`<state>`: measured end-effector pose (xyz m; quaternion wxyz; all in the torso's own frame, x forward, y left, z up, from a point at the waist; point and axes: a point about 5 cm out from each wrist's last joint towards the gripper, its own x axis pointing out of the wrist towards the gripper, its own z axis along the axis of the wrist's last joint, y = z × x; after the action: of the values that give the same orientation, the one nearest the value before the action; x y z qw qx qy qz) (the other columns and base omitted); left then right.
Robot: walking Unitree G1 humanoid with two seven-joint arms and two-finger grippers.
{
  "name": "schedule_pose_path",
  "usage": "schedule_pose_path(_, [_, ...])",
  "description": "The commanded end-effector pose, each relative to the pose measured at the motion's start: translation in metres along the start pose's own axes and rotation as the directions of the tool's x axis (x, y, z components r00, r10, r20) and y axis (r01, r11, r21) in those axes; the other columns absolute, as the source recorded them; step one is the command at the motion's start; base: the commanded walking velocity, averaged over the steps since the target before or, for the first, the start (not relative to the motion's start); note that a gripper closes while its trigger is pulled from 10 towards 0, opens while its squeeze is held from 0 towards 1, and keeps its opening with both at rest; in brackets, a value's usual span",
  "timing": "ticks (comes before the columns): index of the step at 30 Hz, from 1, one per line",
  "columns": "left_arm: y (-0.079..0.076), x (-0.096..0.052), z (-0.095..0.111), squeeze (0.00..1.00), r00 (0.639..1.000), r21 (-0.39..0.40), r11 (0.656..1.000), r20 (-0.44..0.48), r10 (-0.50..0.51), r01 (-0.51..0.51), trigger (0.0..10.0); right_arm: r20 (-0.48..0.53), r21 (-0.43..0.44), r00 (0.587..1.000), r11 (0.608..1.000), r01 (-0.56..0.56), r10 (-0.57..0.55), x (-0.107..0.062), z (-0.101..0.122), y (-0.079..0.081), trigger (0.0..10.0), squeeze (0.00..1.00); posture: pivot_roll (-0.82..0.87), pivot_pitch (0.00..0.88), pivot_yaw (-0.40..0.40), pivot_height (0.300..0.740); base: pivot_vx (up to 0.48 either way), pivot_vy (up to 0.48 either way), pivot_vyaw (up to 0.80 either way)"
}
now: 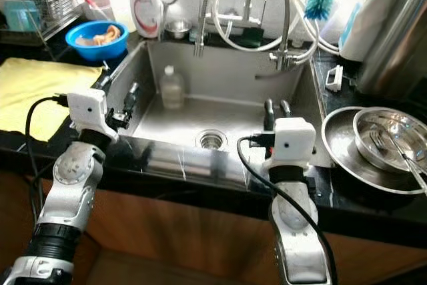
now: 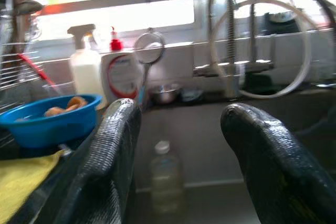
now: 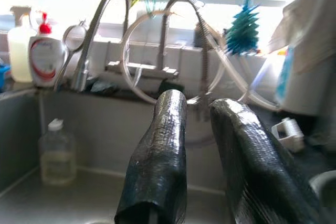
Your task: Kitchen organization
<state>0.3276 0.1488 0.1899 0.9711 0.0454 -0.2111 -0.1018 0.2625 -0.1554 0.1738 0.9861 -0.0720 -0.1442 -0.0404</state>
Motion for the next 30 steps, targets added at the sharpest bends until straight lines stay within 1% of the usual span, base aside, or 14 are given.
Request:
schedule_pose_path(1, [-0.0034, 0.0024, 0.0022, 0.00, 1.000, 0.000, 1.000, 0.008, -0.012, 0.012, 10.0, 0.007, -0.008, 1.000, 1.000, 0.015, -0.015, -0.0008, 0.0043, -0.0036, 10.0, 0.00, -0.03, 0.000, 0.002, 0.740, 0.000, 0.000, 0.00])
schedule_pose_path(9, [-0.0043, 0.0030, 0.0020, 0.00, 1.000, -0.032, 0.999, 0.006, -0.002, 0.002, 10.0, -0.004, -0.012, 1.000, 1.000, 0.021, -0.021, -0.0006, 0.0034, -0.0053, 10.0, 0.00, -0.03, 0.000, 0.000, 0.740, 0.000, 0.000, 0.00])
schedule_pose_path(10, [-0.0038, 0.0033, 0.0018, 0.00, 1.000, -0.035, 0.999, 0.004, 0.002, -0.002, 10.0, -0.017, 0.003, 1.000, 1.000, 0.022, -0.021, 0.0005, 0.0023, -0.0056, 10.0, 0.00, -0.02, 0.000, -0.003, 0.740, 0.000, 0.439, -0.59])
schedule_pose_path(13, [-0.0030, 0.0046, 0.0022, 0.00, 1.000, -0.026, 1.000, 0.006, 0.003, -0.003, 10.0, -0.019, -0.013, 1.000, 1.000, 0.024, -0.024, 0.0022, 0.0026, -0.0063, 10.0, 0.00, -0.02, 0.000, -0.003, 0.740, 0.000, 0.480, -0.65])
schedule_pose_path(16, [-0.0026, 0.0053, 0.0030, 0.00, 1.000, -0.026, 1.000, 0.010, 0.003, -0.003, 10.0, -0.022, -0.010, 1.000, 1.000, 0.015, -0.015, 0.0020, 0.0025, -0.0047, 10.0, 0.00, -0.02, 0.000, -0.003, 0.740, 0.000, 0.442, -0.61])
schedule_pose_path(18, [-0.0029, 0.0057, 0.0041, 0.00, 1.000, -0.010, 1.000, 0.021, -0.002, 0.002, 10.0, 0.008, -0.015, 1.000, 1.000, 0.006, -0.006, 0.0022, 0.0064, -0.0030, 10.0, 0.00, -0.03, 0.000, -0.002, 0.740, 0.000, 0.000, 0.00])
schedule_pose_path(30, [-0.0042, 0.0074, 0.0061, 0.00, 1.000, -0.012, 1.000, 0.029, -0.005, 0.006, 10.0, -0.001, -0.011, 1.000, 1.000, 0.029, -0.029, 0.0027, 0.0069, -0.0054, 10.0, 0.00, -0.03, 0.000, 0.001, 0.740, 0.000, 0.000, 0.00])
